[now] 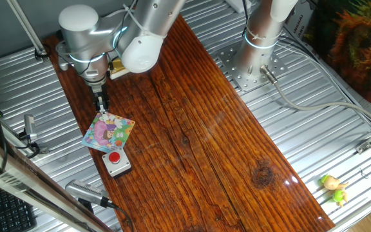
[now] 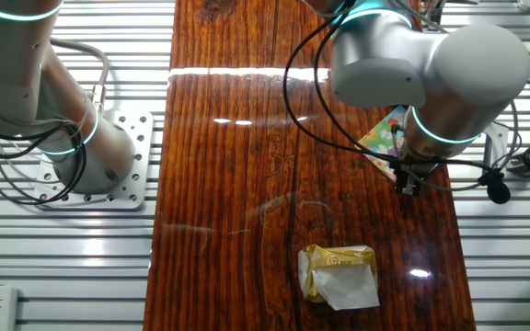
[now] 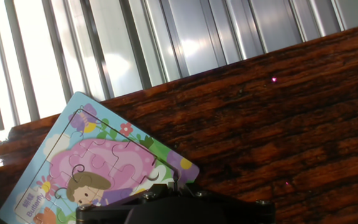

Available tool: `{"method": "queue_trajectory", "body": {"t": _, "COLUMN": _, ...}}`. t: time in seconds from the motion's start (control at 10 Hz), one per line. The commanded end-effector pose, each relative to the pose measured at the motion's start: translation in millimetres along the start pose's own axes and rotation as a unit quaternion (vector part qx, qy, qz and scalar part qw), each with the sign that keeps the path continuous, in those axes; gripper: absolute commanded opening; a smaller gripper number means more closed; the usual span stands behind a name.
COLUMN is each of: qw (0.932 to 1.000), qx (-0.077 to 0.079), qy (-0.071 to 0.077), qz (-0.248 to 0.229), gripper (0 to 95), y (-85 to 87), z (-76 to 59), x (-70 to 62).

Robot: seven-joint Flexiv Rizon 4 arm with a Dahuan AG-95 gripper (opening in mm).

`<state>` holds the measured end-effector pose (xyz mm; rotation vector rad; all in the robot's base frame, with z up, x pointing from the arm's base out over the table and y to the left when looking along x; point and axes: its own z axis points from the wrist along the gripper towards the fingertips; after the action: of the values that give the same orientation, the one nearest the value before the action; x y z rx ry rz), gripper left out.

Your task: Assemble one piece of a puzzle

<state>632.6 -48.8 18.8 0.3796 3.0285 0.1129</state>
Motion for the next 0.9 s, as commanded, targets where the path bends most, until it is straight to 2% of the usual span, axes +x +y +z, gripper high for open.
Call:
{"method": "queue_trajectory", "body": {"t": 0.1, "qw": 1.0, "qx": 0.0, "qy": -0.002, "qz": 0.0, "gripper": 0.0, "y": 0.4, "z": 0.5, "x": -0.3}}
{"method": "queue_trajectory", "body": {"t": 0.9, "qw": 1.0, "qx": -0.002, "qy": -0.005, "qz": 0.0, "gripper": 0.0, "y": 0.7, "z": 1.9, "x": -0.2}}
